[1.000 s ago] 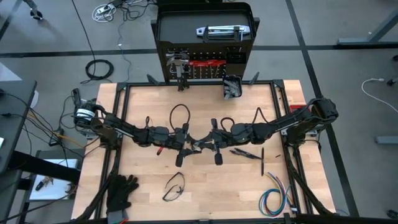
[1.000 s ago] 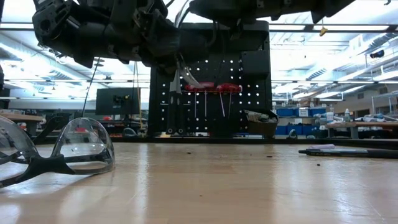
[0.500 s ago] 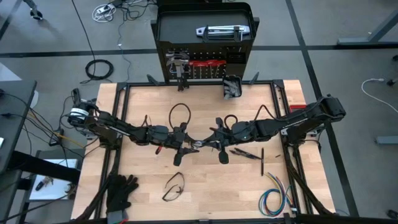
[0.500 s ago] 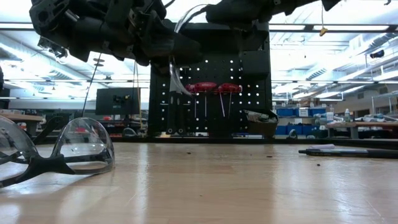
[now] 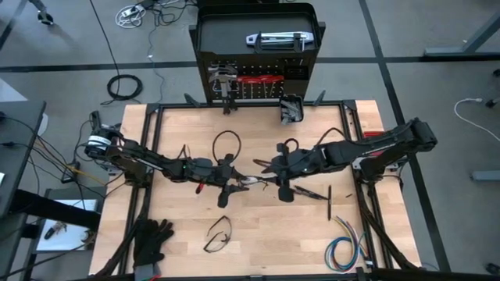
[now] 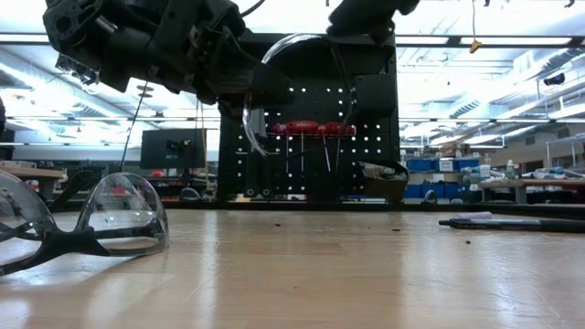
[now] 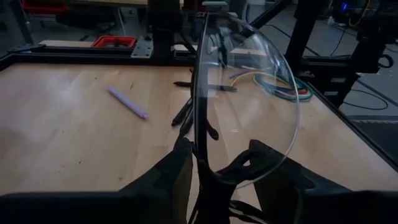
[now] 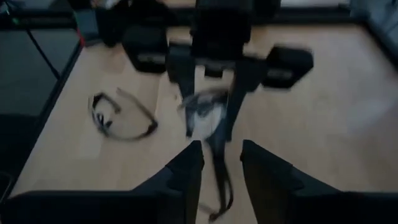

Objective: Hang tools onto peg board
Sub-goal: Hang the top glasses on the pegboard

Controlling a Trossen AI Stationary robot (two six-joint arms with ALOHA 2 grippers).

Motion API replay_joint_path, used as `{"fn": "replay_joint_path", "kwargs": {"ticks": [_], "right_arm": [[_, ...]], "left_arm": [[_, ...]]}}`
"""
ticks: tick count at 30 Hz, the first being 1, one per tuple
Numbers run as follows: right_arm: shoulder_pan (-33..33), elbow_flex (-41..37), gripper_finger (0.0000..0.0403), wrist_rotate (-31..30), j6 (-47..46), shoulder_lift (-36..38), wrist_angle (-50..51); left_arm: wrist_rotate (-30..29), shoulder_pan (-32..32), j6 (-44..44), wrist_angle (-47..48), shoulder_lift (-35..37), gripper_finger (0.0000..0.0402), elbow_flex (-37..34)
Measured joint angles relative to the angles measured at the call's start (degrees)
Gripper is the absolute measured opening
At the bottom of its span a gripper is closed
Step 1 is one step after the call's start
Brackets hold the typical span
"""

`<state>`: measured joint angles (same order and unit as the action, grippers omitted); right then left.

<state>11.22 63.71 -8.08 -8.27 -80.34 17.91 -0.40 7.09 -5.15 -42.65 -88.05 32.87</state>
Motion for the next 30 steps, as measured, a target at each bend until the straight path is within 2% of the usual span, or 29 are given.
{"fn": "replay_joint_path", "kwargs": {"ticks": [6, 10, 12, 16, 22, 26, 30], "right_arm": [[2.7, 0.27, 0.0143, -0.6, -5.61, -0.02, 6.85], [5.35, -3.99, 0.0144, -5.8, -11.07, -0.08, 7.17], [6.21, -6.73, 0.0143, -10.23, -14.91, -0.09, 6.49], [6.46, -12.53, 0.0143, -21.82, -23.76, -0.13, -0.16], [6.21, -19.24, 0.0142, -36.36, -29.2, -0.13, -13.0], [4.93, -22.01, 0.0142, -39.7, -30.52, -0.13, -18.12], [3.3, -23.37, 0.0142, -38.13, -25.64, -0.15, -29.81]], "left_arm": [[-1.25, 0.02, -0.9, 1.23, 0.52, 0.0152, 0.01], [-2.57, 0.02, -0.92, 1.68, 2.96, 0.0152, 0.01], [-3.55, 0.02, -0.86, 1.19, 4.26, 0.0152, 0.1], [-5.98, 0.02, -0.89, -0.22, 5.27, 0.0152, 0.1], [-10.74, 0.09, -1.19, -2.21, 5.23, 0.0152, 0.09], [-11.02, 0.52, -1.42, -5.95, 5.25, 0.0152, 0.08], [-10.97, 0.59, -1.49, -7.23, 5.22, 0.0152, 0.06]]}}
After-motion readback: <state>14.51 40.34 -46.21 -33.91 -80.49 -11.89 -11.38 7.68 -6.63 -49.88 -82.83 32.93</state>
